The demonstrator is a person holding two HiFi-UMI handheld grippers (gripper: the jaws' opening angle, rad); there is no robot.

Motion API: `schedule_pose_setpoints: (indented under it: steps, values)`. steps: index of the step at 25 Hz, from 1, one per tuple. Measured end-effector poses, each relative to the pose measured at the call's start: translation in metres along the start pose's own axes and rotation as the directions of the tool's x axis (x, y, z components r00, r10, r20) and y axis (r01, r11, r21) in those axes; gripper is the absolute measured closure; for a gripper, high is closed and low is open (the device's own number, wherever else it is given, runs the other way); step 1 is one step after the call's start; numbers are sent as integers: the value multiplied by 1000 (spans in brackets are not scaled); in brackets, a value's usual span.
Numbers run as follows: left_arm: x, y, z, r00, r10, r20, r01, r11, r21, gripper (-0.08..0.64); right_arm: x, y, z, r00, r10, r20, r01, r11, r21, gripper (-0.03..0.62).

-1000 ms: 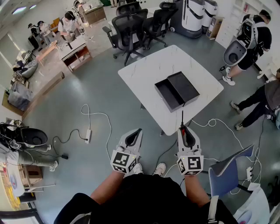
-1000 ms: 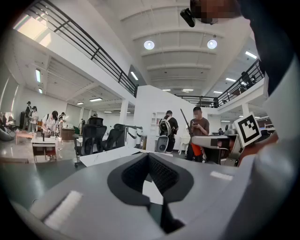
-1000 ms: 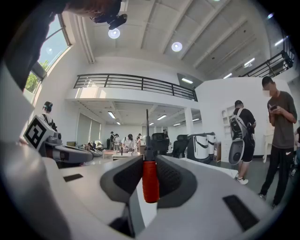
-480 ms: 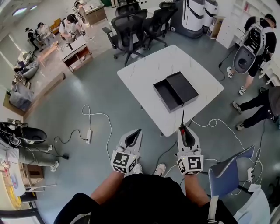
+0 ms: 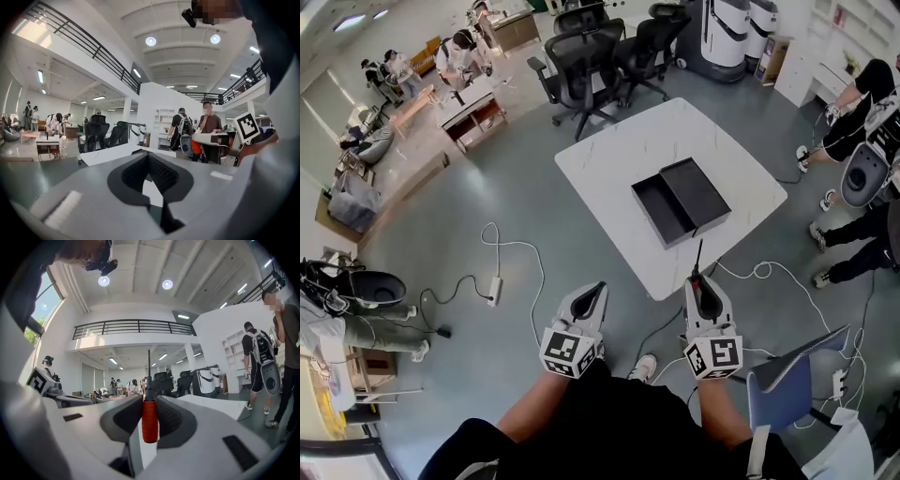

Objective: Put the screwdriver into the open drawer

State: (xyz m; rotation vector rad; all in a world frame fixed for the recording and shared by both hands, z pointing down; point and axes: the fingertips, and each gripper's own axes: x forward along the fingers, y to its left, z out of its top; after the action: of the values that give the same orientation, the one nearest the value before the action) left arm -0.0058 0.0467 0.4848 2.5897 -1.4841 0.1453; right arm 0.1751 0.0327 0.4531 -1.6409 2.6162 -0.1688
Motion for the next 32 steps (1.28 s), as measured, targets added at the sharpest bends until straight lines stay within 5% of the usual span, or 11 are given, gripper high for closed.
schedule_pose_setpoints:
  steps: [21,32]
  values:
    - [89,126,19,987,-162,-11,163,986,31,551,141,10,-13,989,-124,-86,117,990,-82,506]
    - [109,148,14,959,-283,-20,284,958,31,551,166,16,-22,968,-217,-125,200,970,-137,506]
